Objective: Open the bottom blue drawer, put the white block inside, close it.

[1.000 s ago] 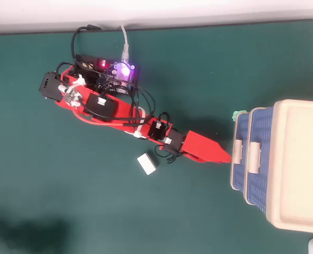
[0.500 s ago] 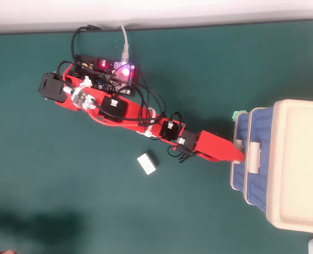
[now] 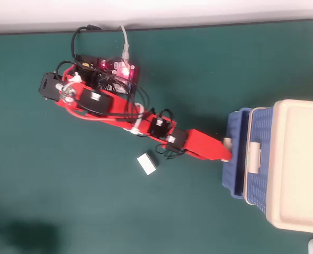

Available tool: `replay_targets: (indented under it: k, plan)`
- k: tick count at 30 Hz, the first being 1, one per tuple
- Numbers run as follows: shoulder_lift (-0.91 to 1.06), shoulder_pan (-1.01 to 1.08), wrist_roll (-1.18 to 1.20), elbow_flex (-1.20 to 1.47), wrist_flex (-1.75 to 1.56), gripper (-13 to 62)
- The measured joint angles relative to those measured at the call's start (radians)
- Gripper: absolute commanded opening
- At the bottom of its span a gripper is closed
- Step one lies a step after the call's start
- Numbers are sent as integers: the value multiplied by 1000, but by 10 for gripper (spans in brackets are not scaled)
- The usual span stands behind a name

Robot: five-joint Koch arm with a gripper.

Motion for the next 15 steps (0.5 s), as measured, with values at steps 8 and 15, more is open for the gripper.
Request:
replay_targets:
  k: [8,15]
  plan:
    - [457,51,-3,515,40,-24]
    - [657,78,-5,558,153,336]
